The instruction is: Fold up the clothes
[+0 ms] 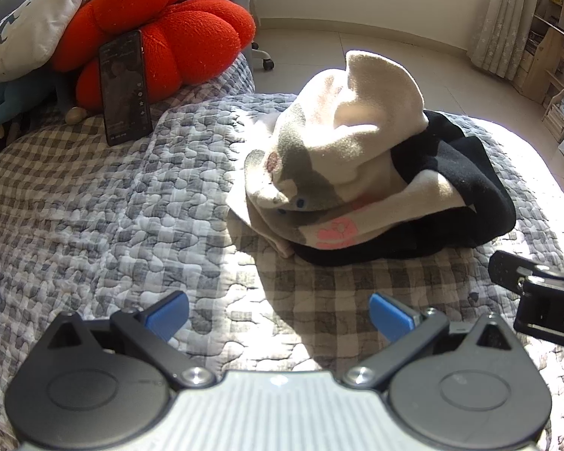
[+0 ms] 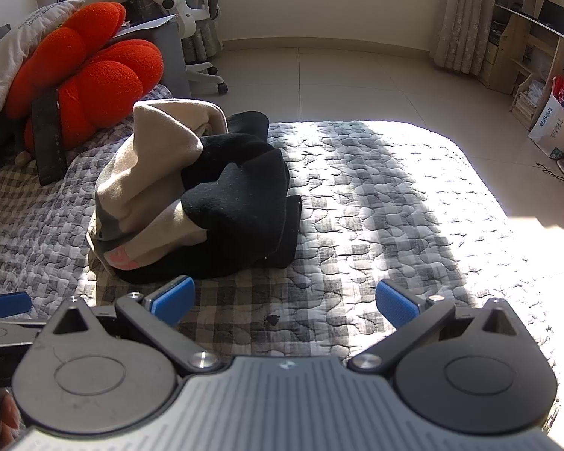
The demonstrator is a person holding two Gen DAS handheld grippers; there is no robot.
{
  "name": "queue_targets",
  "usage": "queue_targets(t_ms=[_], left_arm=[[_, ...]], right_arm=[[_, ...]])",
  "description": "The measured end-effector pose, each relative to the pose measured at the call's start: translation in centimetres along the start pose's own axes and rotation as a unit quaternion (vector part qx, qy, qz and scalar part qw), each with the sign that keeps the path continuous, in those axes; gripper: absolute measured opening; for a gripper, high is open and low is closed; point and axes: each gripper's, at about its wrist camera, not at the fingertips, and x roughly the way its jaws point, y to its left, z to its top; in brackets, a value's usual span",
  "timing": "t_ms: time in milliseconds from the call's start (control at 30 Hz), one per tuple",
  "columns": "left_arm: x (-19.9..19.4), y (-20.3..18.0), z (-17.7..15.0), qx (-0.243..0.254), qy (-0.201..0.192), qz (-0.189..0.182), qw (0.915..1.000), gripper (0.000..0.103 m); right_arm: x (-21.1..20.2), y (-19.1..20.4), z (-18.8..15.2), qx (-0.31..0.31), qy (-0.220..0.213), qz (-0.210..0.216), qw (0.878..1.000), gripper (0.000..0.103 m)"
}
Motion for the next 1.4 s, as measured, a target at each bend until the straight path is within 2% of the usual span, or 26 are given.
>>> queue_targets(t_ms=[167,267,400,600,833,967,1233,1400], left_arm=[[0.8,0.7,0.4,-0.010,-0.002,-0.001,0.9999,0.102],[1.4,0.9,0.7,-0.016,-0.010,0.016,0.9997,0.102],[1.9,1.3,1.0,-0.016,-0.028,0.007,0.9994,0.102],[2.8,1.6,1.7,-0.013,-0.036,0.004,0.9993,0.102],[3.6,1.6,2.2,0.008,-0.060,0.004,0.9982,0.103],[4.8,1.5,2.1,0.020,-0.051,0.003,0.9985,0.103],[6.7,2.3,1.7,0.018,-0.029,-0.036,0.9988,0.103],[7.6,2.7,1.4,0.007,-0.011,-0.052,0.9986,0.103]], right_arm=[[0.0,-0.6,0.2,0.012,-0.018,0.000,1.000,0.103],[0.1,-1.0,0.3,0.039,-0.030,0.020,0.999,0.103],[0.8,-0.9,0.9,0.045,-0.020,0.053,0.997,0.103],[1.4,-0.7,2.2,0.052,-0.044,0.042,0.997,0.103],[4.7,0.0,4.0,0.050,0.001,0.078,0.996,0.103],[6.5,-0.2,3.8,0.070,0.018,0.077,0.994,0.103],[9.1,-1.3,2.4,0.100,0.059,0.105,0.988,0.103],[9.2,-0.6,1.6,0.065,0.049,0.100,0.992,0.103]])
